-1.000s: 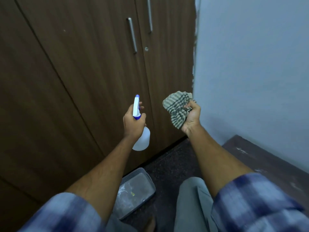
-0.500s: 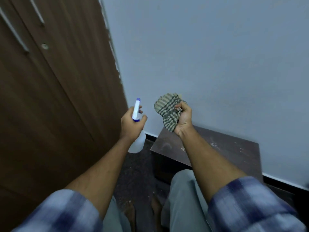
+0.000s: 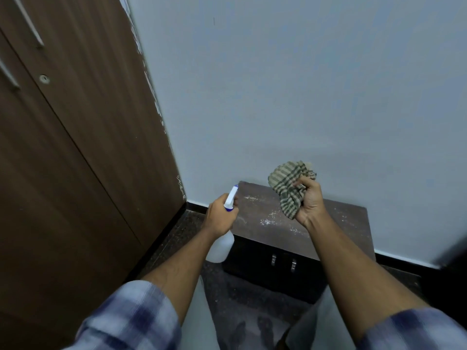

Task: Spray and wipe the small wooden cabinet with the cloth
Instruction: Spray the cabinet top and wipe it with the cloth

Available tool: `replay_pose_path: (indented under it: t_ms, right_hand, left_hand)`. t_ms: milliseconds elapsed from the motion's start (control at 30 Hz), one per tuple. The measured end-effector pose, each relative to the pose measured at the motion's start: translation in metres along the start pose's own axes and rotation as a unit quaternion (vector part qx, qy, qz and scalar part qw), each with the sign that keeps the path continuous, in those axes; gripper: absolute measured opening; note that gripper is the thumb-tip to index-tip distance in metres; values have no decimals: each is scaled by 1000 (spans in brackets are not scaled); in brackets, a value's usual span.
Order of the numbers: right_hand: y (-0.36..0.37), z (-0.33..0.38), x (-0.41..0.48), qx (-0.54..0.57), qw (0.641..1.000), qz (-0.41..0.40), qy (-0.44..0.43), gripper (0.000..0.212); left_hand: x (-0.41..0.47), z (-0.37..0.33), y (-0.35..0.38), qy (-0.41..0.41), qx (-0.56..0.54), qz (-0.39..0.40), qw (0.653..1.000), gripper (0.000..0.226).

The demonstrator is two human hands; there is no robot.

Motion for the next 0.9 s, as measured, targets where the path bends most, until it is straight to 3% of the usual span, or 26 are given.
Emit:
replay_pose_path:
  t_ms: [433,767,900]
  right_hand:
    - [-51,-89,92,-41,991,-95,86,54]
    - [-77,-126,178,-122,979,-164,-5,43]
    - [-79,-135,212,-125,976,-175,-47,42]
  left_hand:
    - [42,65,39,-76,72,107,989,16]
    - [115,101,81,-94,119,142,978,6]
    - [139,109,93,-96,164,139,972,14]
Point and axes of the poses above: each hand's wrist, its own x-axis towards the middle knuckle, its own y-axis out of the palm, z = x × y, the point moved 1 cm from there along x, towards the middle knuckle, and after that the axes turned 12 degrees about -z, right-handed, at the moved point
